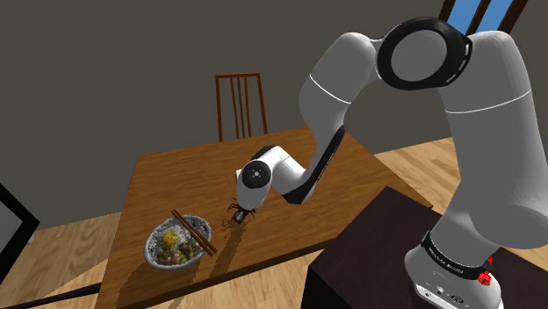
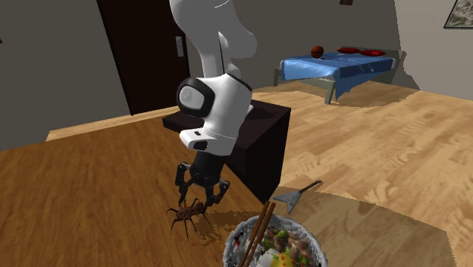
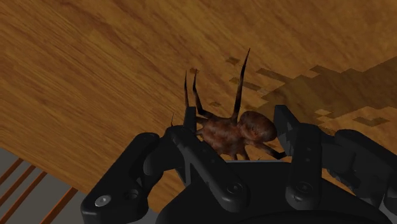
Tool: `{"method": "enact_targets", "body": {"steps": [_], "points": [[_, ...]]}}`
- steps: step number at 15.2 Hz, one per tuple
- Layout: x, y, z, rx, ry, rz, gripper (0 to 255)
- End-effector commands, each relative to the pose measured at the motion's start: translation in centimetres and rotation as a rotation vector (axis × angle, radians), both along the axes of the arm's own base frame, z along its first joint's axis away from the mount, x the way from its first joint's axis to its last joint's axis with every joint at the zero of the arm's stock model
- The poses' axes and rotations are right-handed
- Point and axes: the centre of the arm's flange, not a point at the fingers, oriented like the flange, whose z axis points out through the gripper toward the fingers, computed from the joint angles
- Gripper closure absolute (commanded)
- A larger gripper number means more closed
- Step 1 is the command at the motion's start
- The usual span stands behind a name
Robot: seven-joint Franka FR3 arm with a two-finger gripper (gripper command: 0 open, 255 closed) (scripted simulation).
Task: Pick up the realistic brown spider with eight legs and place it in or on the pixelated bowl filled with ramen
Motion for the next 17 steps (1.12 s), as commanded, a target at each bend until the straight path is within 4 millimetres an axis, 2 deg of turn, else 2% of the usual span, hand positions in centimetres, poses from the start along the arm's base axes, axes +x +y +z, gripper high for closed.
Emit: {"method": "enact_targets", "body": {"steps": [1,17], "points": [[-0.1,0.1,0.7,0.0,0.004,0.001,255],[-0.1,0.1,9.1,0.0,0.004,0.001,255]]}}
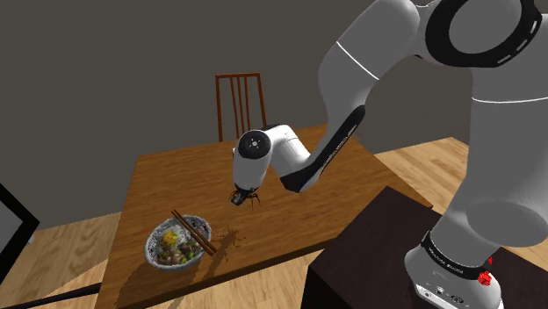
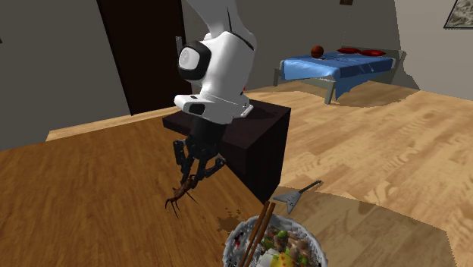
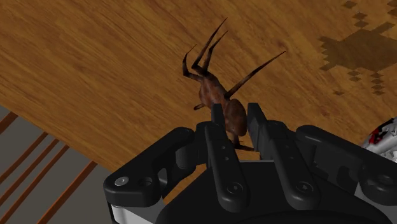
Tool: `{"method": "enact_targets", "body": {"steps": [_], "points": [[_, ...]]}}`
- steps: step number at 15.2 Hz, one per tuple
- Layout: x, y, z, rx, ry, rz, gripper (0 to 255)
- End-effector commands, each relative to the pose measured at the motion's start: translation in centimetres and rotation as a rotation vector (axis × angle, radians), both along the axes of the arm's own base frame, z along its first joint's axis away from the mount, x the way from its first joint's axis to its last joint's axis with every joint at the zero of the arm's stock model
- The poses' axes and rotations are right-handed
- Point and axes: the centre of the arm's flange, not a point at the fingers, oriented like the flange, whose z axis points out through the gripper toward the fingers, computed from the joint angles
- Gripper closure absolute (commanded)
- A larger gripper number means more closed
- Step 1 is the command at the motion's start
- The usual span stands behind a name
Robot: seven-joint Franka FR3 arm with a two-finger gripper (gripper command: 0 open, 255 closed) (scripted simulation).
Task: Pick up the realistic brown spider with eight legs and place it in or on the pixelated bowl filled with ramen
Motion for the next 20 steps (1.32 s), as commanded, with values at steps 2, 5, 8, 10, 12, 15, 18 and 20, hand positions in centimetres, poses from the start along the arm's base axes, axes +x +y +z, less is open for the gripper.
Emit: {"method": "enact_targets", "body": {"steps": [2,5,8,10,12,15,18,20], "points": [[0.0,0.0,1.6,0.0,0.0,0.0,255],[0.0,0.0,3.2,0.0,0.0,0.0,255],[0.0,0.0,4.8,0.0,0.0,0.0,255],[0.0,0.0,5.8,0.0,0.0,0.0,255],[0.0,0.0,6.9,0.0,0.0,0.0,255],[0.0,0.0,8.1,0.0,0.0,0.0,255],[0.0,4.0,8.3,0.0,0.0,0.0,255],[0.0,6.6,8.5,0.0,0.0,0.0,255]]}}
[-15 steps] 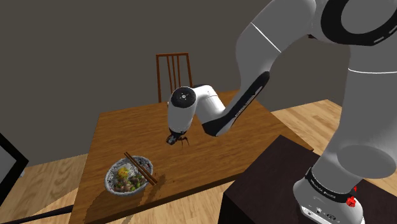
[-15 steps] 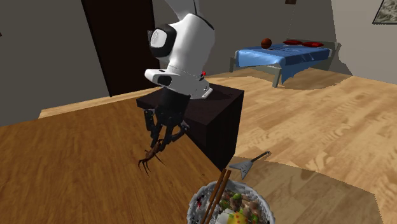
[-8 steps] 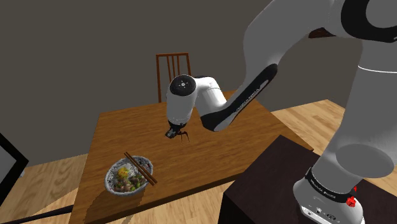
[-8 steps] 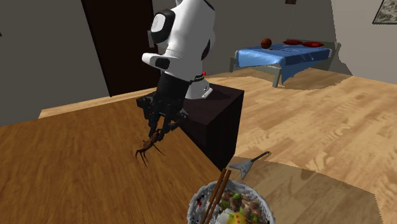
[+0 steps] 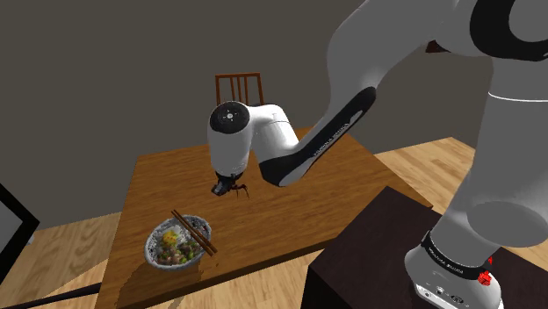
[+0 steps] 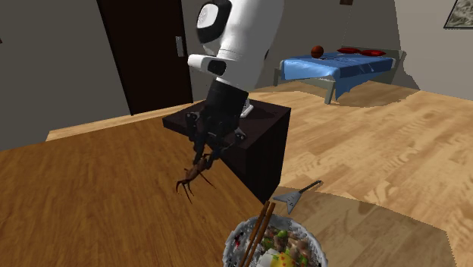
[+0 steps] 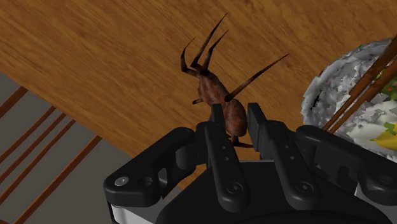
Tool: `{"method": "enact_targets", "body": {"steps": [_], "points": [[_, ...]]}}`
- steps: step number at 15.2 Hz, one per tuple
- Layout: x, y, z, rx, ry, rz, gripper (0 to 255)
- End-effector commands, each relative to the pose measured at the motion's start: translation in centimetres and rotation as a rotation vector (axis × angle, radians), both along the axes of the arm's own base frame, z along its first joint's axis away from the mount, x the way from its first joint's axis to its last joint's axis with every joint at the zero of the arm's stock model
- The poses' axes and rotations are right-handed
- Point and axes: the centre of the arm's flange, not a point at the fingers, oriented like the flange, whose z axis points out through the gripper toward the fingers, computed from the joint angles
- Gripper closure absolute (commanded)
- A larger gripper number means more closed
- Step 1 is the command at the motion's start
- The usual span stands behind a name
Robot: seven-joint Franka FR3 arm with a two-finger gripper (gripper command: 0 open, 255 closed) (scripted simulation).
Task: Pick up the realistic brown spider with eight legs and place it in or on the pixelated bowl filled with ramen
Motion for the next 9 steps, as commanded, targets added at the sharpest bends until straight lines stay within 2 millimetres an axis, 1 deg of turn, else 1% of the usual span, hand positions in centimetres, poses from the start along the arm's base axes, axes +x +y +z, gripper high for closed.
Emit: {"method": "enact_targets", "body": {"steps": [1,9], "points": [[0.3,2.6,0.3,0.0,0.0,-0.002,255],[0.3,13.2,1.0,0.0,0.0,-0.002,255]]}}
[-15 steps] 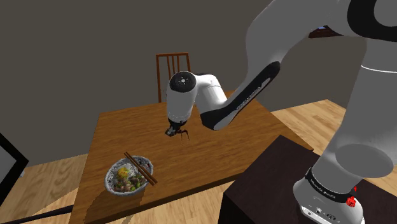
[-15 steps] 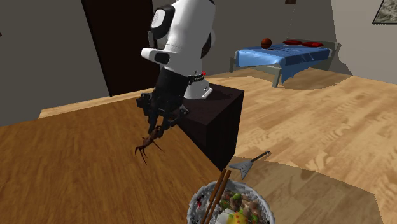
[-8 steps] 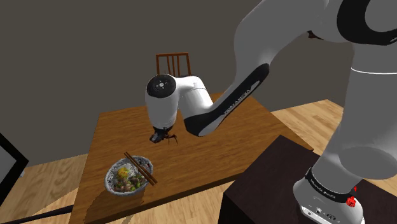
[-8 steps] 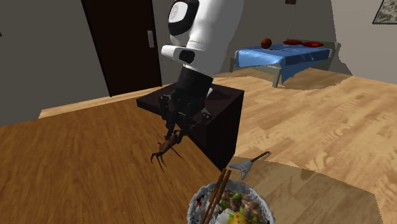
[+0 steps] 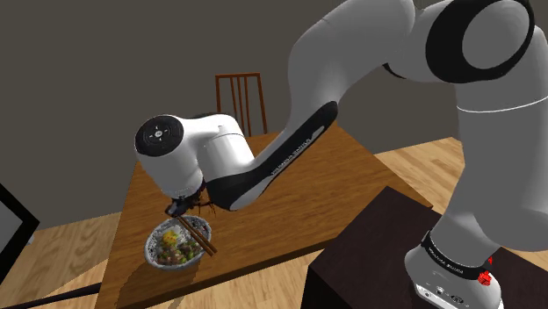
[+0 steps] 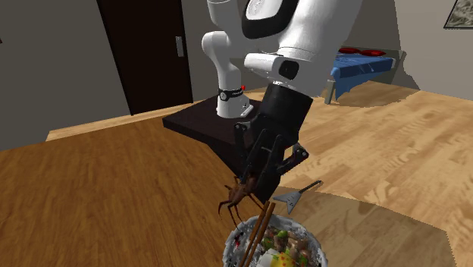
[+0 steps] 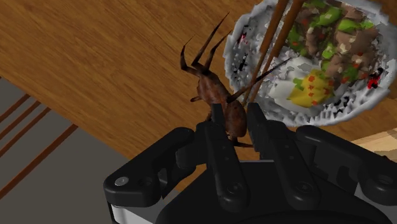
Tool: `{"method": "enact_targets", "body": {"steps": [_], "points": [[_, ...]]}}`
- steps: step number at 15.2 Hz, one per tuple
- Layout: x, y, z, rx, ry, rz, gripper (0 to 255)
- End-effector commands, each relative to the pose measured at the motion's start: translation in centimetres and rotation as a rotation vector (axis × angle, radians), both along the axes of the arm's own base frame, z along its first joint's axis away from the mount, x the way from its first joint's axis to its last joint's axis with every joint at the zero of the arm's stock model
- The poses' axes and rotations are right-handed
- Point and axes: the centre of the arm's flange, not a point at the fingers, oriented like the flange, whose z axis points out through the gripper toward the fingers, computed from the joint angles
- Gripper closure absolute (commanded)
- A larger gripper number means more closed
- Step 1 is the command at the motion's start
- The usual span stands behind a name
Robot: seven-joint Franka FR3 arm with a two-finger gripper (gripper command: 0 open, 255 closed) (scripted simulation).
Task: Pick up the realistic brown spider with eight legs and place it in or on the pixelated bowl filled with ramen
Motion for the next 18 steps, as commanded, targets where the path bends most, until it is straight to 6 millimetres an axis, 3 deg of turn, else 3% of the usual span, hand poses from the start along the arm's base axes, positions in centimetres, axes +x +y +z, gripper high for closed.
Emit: {"method": "enact_targets", "body": {"steps": [1,4,18], "points": [[0.1,2.6,0.1,-0.001,0.0,-0.002,255],[0.1,6.8,0.4,-0.001,0.0,-0.002,255],[0.1,6.8,-7.0,-0.001,0.0,-0.002,255]]}}
